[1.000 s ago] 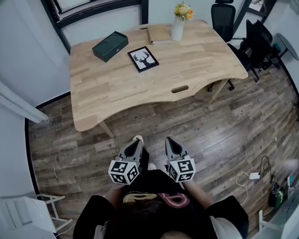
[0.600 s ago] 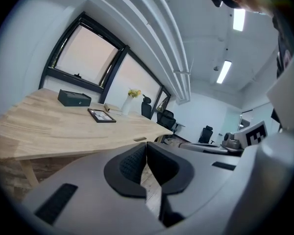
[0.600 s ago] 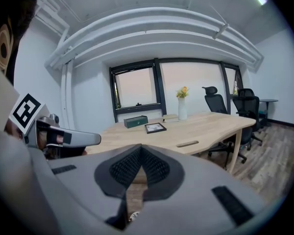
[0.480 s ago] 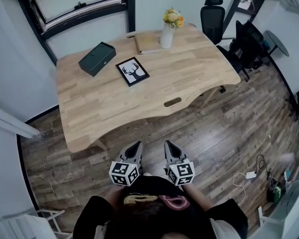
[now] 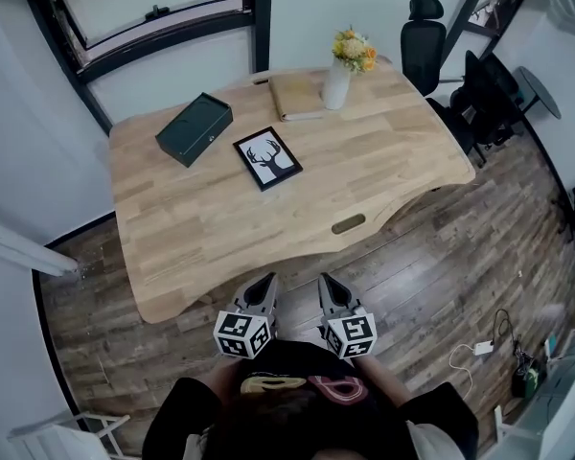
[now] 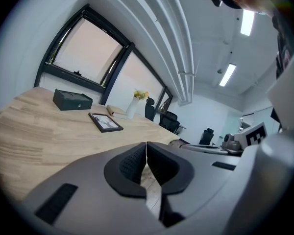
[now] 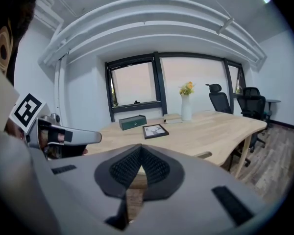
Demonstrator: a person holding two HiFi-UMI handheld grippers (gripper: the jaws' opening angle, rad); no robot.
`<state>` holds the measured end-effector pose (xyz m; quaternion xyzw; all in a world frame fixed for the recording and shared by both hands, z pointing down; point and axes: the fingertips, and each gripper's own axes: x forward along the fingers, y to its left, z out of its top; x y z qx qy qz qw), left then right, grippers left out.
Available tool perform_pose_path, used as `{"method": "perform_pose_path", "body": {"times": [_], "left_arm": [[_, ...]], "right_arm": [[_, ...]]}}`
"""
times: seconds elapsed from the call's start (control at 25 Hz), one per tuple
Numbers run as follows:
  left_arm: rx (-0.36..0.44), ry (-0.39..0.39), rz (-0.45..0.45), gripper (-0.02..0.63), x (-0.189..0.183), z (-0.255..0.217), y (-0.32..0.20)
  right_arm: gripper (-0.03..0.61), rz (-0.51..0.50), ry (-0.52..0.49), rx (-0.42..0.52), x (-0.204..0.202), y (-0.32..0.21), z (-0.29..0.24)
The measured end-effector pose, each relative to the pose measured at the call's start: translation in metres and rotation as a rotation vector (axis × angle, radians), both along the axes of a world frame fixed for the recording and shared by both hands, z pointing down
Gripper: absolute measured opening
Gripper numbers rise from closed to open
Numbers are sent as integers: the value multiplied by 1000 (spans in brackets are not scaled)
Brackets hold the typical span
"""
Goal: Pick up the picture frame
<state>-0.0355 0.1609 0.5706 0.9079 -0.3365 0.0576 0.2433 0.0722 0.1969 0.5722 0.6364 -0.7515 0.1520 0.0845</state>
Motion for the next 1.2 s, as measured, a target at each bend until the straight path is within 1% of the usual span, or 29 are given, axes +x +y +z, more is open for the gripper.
{"method": "perform_pose_path", "body": {"times": [0.12,0.32,0.52,0.64,0.72,0.84,1.0,1.2], "left_arm": [[4,-5,3,18,-8,0,-25],[-8,16,5,18,-19,1,-67],[-4,23,32,18,-24,-2,-100],[-20,43,45,18,-29,-1,-115],[-25,43,43,18,-31,0,-124],[-28,53,44,18,-34,-2,-133],[-50,55,26,18,-38,2,-144],[-78,45,-24,18,-48,12,-152]], "right_arm": [[9,4,3,3,-7,-24,-2],[9,-9,1,21,-22,-57,-4],[9,32,1,28,-26,-88,-9],[9,30,13,42,-36,-101,-12],[9,22,14,38,-42,-105,-11],[9,38,1,23,-43,-108,-8],[9,45,25,1,-41,-116,-7],[9,27,17,-25,-42,-127,0]]}}
